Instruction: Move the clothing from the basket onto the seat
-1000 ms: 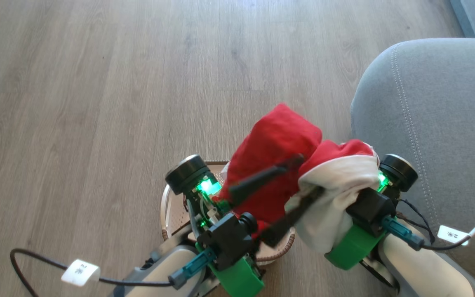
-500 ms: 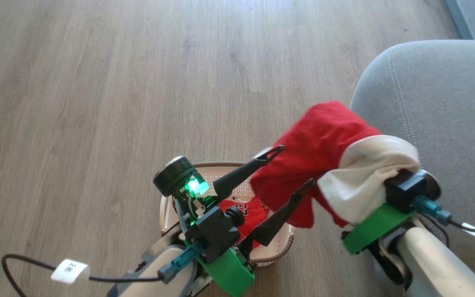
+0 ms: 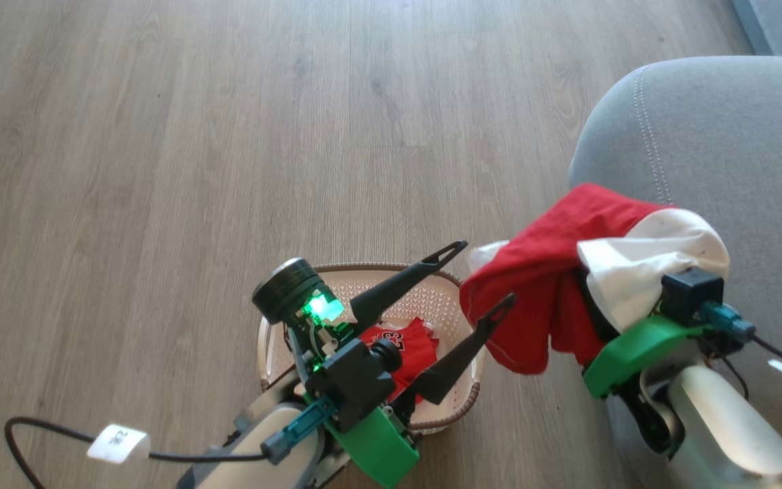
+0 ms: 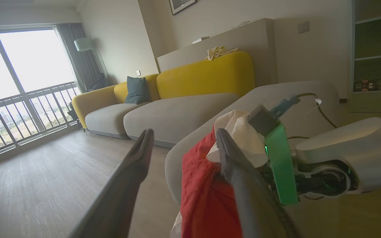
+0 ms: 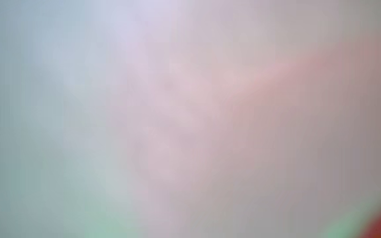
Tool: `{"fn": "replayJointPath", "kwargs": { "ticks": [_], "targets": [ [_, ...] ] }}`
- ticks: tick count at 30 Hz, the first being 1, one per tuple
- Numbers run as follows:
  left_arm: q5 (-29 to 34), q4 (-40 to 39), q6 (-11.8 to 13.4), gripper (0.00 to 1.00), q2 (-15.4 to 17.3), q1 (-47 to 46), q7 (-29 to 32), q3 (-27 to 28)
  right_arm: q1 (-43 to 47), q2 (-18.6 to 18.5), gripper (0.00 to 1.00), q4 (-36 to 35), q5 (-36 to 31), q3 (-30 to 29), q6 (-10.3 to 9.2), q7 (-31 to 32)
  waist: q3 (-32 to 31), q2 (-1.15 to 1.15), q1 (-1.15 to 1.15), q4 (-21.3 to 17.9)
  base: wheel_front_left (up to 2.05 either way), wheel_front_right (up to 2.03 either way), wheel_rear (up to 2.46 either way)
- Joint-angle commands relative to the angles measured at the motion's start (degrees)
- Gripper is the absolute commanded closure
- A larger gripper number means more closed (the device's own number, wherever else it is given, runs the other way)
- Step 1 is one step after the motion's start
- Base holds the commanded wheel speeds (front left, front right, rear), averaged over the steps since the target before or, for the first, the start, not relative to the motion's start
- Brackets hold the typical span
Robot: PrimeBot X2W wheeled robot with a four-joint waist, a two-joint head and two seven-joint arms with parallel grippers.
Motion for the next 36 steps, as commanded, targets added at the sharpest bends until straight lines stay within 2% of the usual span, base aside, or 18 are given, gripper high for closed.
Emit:
{"fn": "replayJointPath", "kwargs": {
  "ticks": [1,19,25,32,36],
  "targets": [
    [-0.4,-1.8,0.0,0.00,-0.1,-1.5,-0.3,2.4,-2.5,-0.4,1.00,-1.5,-0.7,0.9,0.16,-0.4,0.1,0.00,0.00,-0.1,0.00,0.00,0.00],
    [-0.7,-2.1,0.0,0.00,-0.9,-0.3,-0.3,4.7,-0.9,0.8,1.00,-6.7,-5.3,-3.2,0.16,-0.4,-0.2,0.00,0.00,0.1,0.00,0.00,0.00],
    [-0.4,-1.3,0.0,0.00,-1.6,2.0,-0.3,7.8,-0.5,1.0,1.00,-7.8,-6.0,-4.2,0.16,-0.4,-0.5,0.00,0.00,-0.3,0.00,0.00,0.00],
    [-1.4,1.3,0.0,0.00,-3.8,5.7,-0.3,15.0,0.4,1.0,1.00,-8.7,-6.4,-5.1,0.16,-0.4,-0.8,0.00,0.00,-0.7,0.00,0.00,0.00],
    [-1.2,3.6,0.0,0.00,-3.3,6.9,-0.3,14.3,1.0,1.1,1.00,-9.1,-6.4,-6.1,0.16,-0.4,-1.0,0.00,0.00,-0.6,0.00,0.00,0.00]
  ]
}}
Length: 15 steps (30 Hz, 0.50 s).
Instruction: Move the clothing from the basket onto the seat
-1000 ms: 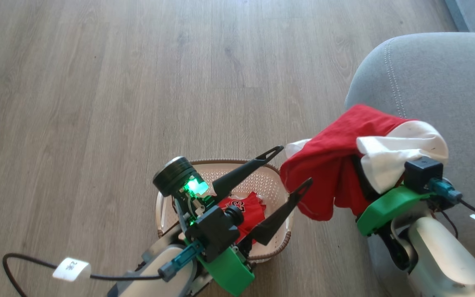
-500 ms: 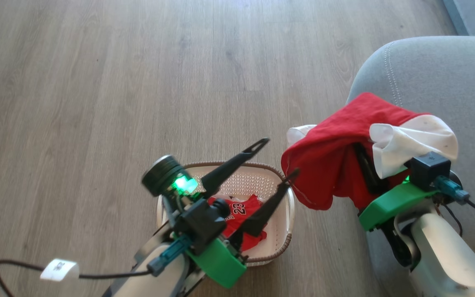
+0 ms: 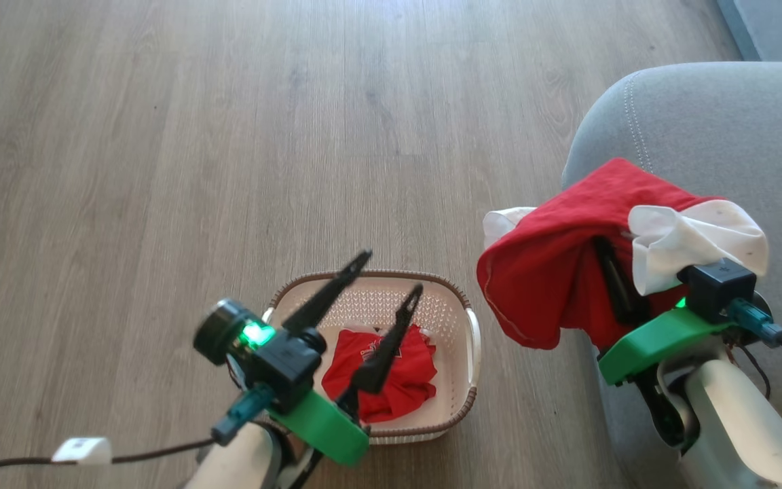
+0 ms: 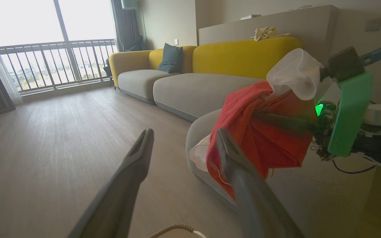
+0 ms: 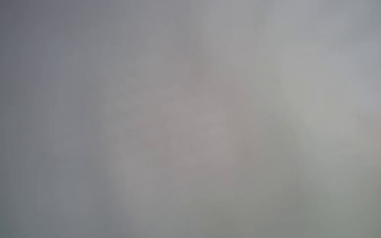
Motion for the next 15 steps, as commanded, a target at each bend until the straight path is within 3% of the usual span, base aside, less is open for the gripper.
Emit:
{"fn": "replayJointPath", "kwargs": {
  "ticks": [1,15],
  "targets": [
    [-0.1,-0.8,0.0,0.00,0.6,-1.0,-0.3,0.8,-0.7,-0.1,1.00,-2.4,-0.5,0.1,0.16,-0.4,-0.1,0.00,0.00,0.1,0.00,0.00,0.00],
    [-1.2,9.2,-0.1,0.00,4.3,1.8,-0.3,-6.1,0.4,0.4,1.00,-3.3,-0.9,-1.0,0.16,-0.4,-1.0,0.00,0.00,-0.6,0.00,0.00,0.00]
  ]
}}
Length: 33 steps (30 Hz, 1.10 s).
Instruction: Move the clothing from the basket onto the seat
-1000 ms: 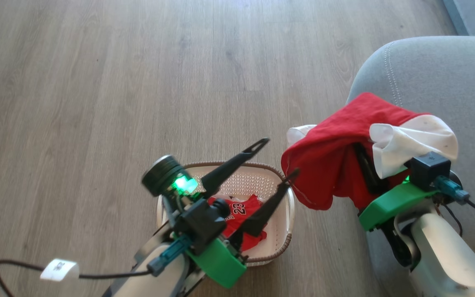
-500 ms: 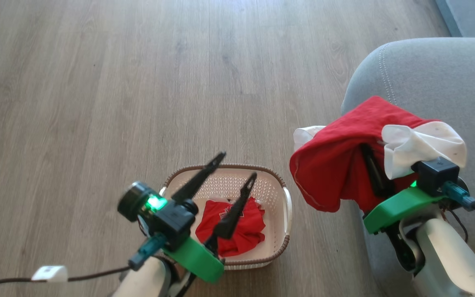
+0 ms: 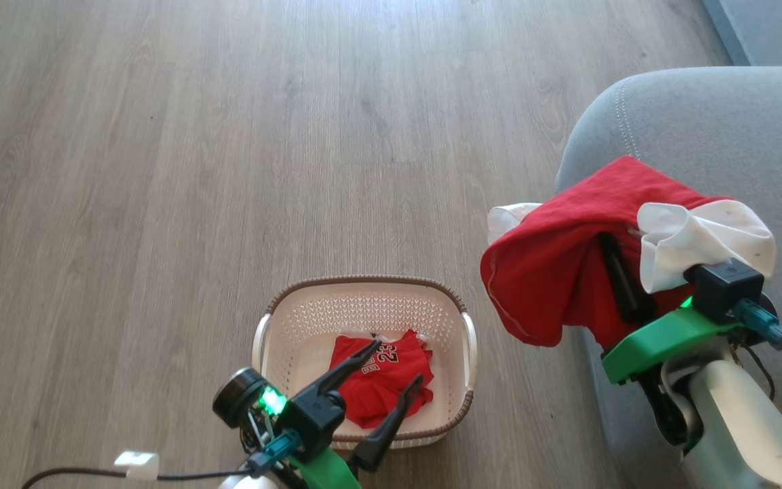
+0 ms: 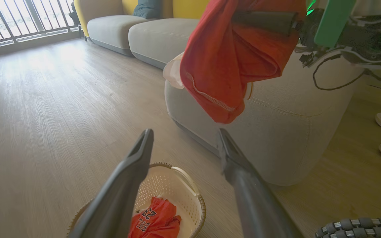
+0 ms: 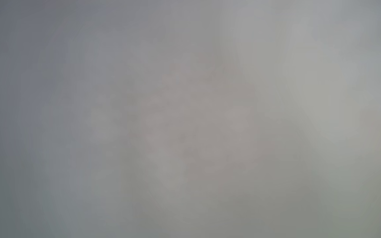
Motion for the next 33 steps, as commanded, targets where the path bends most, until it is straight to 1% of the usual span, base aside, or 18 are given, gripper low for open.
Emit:
{"fn": "replayJointPath", "kwargs": {
  "ticks": [1,7,13,16,18,25,33],
  "targets": [
    [-0.6,-1.4,0.0,0.00,0.0,-1.2,-0.3,1.8,-0.3,0.0,1.00,-2.2,-0.5,0.5,0.16,-0.4,0.0,0.00,0.00,-0.1,0.00,0.00,0.00],
    [-0.8,-1.1,0.0,0.00,-0.6,-1.3,-0.3,1.8,-0.1,0.0,1.00,-2.3,-0.9,0.2,0.16,-0.4,0.1,0.00,0.00,-0.4,0.00,0.00,0.00],
    [-0.8,-1.7,0.0,0.00,-1.3,-1.2,-0.3,2.1,-0.4,-0.5,1.00,-2.6,-1.5,-0.5,0.16,-0.4,0.7,0.00,0.00,-2.7,0.00,0.00,0.00],
    [-0.6,-1.6,0.0,0.00,-1.3,-1.4,-0.3,2.0,-0.7,-1.0,1.00,-2.9,-2.3,-0.9,0.16,-0.4,1.2,0.00,0.00,-4.8,0.00,0.00,0.00],
    [0.3,-1.3,0.0,0.00,-1.1,-1.6,-0.3,1.6,-0.9,-1.2,1.00,-3.2,-2.5,-1.5,0.16,-0.4,1.7,0.00,0.00,-6.5,0.00,0.00,0.00],
    [0.5,-1.7,0.0,0.00,-1.4,-3.0,-0.3,1.0,-0.7,-1.8,1.00,-4.5,-3.2,-4.5,0.16,-0.4,3.6,0.00,0.00,-12.9,0.00,0.00,0.00],
    [0.2,-3.1,0.0,0.00,-0.7,-4.5,-0.3,-0.6,1.5,-0.7,1.00,-6.1,-3.7,-8.5,0.16,-0.4,5.1,0.00,0.00,-19.9,0.00,0.00,0.00]
  ]
}}
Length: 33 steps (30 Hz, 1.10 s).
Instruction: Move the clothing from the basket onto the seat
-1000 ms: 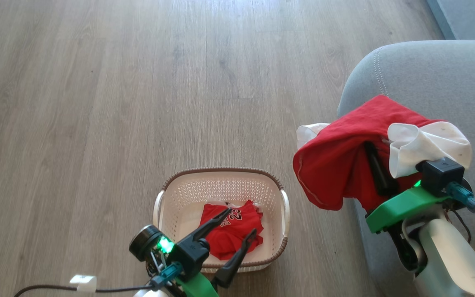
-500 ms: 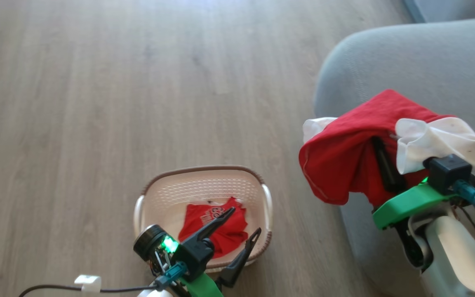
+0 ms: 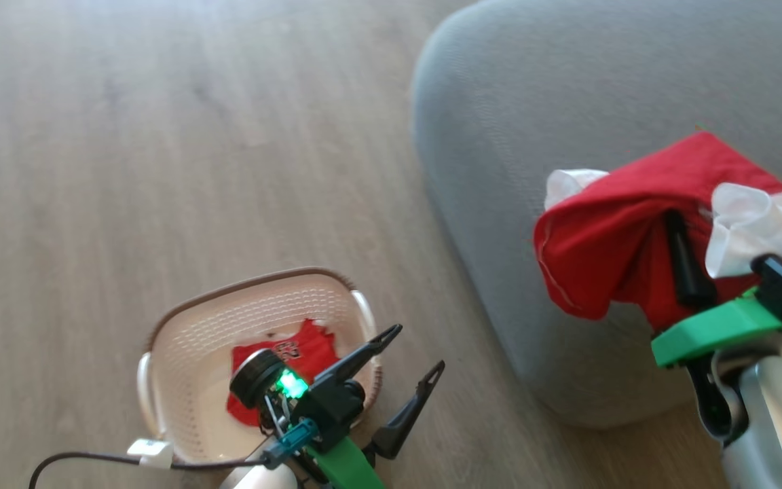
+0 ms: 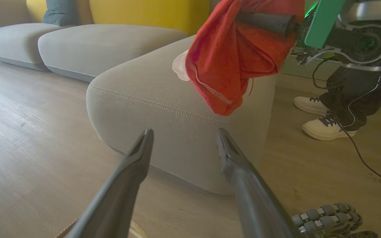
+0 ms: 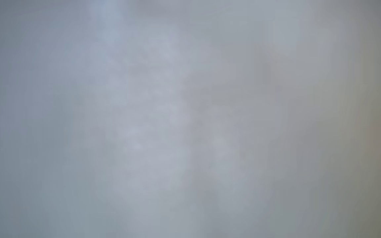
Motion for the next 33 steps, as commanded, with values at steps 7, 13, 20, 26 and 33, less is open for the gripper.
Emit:
{"fn": "replayJointPath", "kwargs": {
  "ticks": [7,13,20,26,33],
  "targets": [
    [-0.4,-3.4,0.0,0.00,1.8,-2.4,-0.3,-1.1,1.8,1.2,1.00,-2.8,-1.4,-1.9,0.16,-0.4,1.2,0.00,0.00,-6.7,0.00,0.00,0.00],
    [-0.1,-3.5,0.0,0.00,2.0,-2.6,-0.3,-2.3,3.5,2.4,1.00,-3.2,-2.3,-4.3,0.16,-0.4,1.3,0.00,0.00,-8.2,0.00,0.00,0.00],
    [-0.4,-4.1,0.0,0.00,2.0,-2.5,-0.3,-2.4,3.9,2.8,1.00,-3.5,-2.7,-4.8,0.16,-0.4,1.4,0.00,0.00,-8.5,0.00,0.00,0.00],
    [-0.6,-4.0,0.0,0.00,2.0,-3.4,-0.3,-2.5,3.9,3.0,1.00,-3.9,-2.8,-5.8,0.16,-0.4,2.4,0.00,0.00,-7.3,0.00,0.00,0.00],
    [-0.1,-4.3,0.0,0.00,2.6,-4.5,-0.3,-3.1,2.6,2.5,1.00,-5.1,-2.6,-7.6,0.16,-0.4,4.7,0.00,0.00,-6.4,0.00,0.00,0.00]
  ]
}}
